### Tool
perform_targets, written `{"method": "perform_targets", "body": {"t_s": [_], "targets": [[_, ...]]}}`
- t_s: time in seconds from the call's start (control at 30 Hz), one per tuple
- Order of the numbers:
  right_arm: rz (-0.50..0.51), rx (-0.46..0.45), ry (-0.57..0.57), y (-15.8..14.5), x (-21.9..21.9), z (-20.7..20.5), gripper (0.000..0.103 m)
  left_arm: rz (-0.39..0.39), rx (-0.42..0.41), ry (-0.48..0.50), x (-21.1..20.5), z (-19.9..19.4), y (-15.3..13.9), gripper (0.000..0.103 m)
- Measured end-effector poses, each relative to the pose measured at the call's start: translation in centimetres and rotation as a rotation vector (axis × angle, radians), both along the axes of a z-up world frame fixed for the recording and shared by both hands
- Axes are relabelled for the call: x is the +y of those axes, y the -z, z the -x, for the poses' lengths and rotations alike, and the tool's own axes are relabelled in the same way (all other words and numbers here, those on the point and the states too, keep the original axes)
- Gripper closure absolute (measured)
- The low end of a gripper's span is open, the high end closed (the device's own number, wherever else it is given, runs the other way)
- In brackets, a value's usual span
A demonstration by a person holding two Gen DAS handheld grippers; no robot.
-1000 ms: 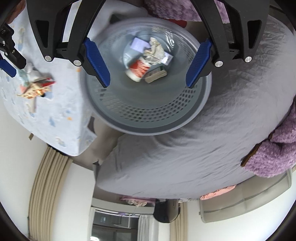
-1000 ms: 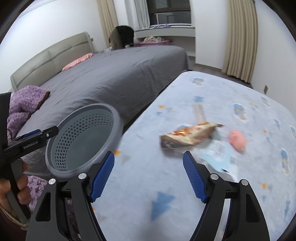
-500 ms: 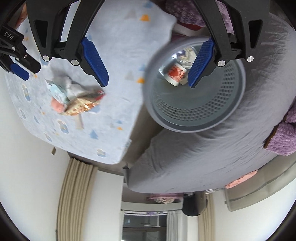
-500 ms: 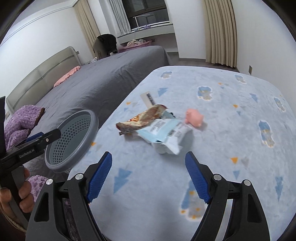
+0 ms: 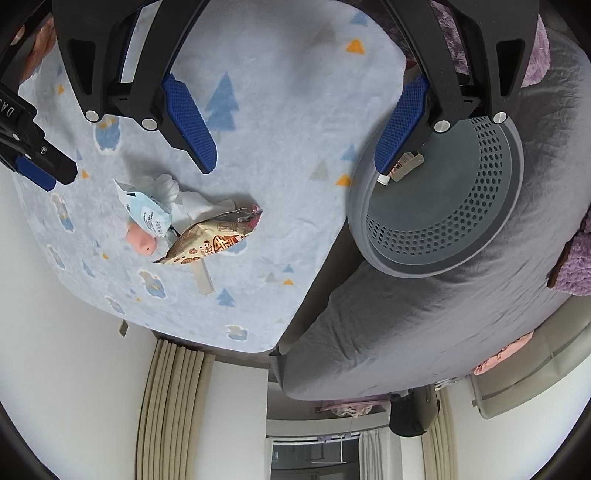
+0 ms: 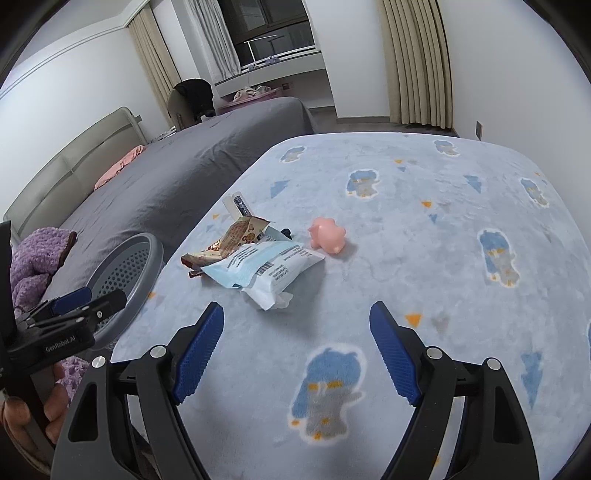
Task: Collect trash
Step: 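Move both open tools back toward the snack wrappers on the bed, then grasp the white-and-blue wet-wipe pack with the right tool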
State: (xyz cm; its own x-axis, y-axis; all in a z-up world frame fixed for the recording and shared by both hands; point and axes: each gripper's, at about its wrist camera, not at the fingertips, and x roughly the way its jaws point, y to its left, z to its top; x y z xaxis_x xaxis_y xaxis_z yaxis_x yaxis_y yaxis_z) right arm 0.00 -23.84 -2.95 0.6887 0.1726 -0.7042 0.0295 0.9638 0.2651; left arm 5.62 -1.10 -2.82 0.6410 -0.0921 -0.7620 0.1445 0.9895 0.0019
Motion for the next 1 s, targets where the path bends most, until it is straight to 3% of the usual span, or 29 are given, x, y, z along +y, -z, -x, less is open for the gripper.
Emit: {"method": "perform_targets", "body": {"t_s": [0.23, 0.37, 0.6, 1.0], "targets": [[-0.003, 0.046, -0.016, -0.6, 1.1, -3.7, 0.025, -0.010, 0.003, -0.012, -0.3, -0.7, 0.1, 0.017], [0.011, 0.118, -0.001, -0.4, 2.1, -6.6, 0.025, -0.019, 0.004, -0.015, -0.4, -1.1, 0.2, 0.017], [-0.052, 0.232, 0.022, 1.1, 2.7, -10.4, 0.025, -0.014, 0.013, -0.011, -0.1, -1.6, 0.6, 0.017], [-0.003, 0.340, 0.034, 3.8, 3.8, -12.4, 0.025, 0.002, 0.031, -0.014, 0.6, -1.9, 1.1, 0.017]]}}
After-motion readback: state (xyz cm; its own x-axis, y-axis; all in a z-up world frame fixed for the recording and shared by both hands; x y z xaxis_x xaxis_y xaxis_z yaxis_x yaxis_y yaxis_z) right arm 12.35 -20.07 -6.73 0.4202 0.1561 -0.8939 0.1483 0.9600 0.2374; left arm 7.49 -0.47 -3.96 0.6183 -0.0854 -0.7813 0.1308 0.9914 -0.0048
